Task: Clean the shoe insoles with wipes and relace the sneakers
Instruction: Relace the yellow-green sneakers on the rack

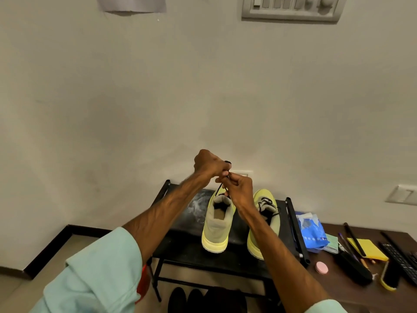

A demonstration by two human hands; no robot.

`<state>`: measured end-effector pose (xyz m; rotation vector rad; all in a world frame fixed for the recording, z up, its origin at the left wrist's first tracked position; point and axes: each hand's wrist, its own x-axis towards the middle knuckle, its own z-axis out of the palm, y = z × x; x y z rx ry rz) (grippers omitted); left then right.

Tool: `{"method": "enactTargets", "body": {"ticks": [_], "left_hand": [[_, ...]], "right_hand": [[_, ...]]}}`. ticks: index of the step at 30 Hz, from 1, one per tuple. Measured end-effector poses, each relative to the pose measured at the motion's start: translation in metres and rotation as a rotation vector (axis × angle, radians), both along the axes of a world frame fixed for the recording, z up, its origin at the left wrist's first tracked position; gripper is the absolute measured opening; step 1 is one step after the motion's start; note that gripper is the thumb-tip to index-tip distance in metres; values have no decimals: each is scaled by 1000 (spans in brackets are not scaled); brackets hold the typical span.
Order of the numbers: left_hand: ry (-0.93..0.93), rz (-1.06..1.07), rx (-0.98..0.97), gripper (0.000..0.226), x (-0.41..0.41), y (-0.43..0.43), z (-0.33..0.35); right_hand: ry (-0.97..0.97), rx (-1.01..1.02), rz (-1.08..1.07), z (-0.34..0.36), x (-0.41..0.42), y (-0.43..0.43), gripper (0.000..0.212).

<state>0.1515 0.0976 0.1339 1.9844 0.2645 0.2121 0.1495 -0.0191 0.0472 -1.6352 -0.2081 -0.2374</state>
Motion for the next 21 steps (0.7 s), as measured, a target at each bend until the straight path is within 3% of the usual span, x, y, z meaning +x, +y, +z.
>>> {"method": "enactTargets", "body": {"ticks": [7,11,14,18,21], "left_hand": [[51,-172,11,39,-10,41,-25],[128,-333,164,46,-19,52,-55],[56,-342,279,54,-24,42,-80],[-74,-151,135,31,-24,16,-97],[-161,-88,148,24,-23,8,-103]], "right_hand": [[-64,-242,180,10,9,-21,16],[-84,-312,167,18,12,-20,13],[-49,-309,175,22,10,-17,15],[-48,-283,144,19,3,-10,14],[-32,-265,189,14,-5,-11,15]]}}
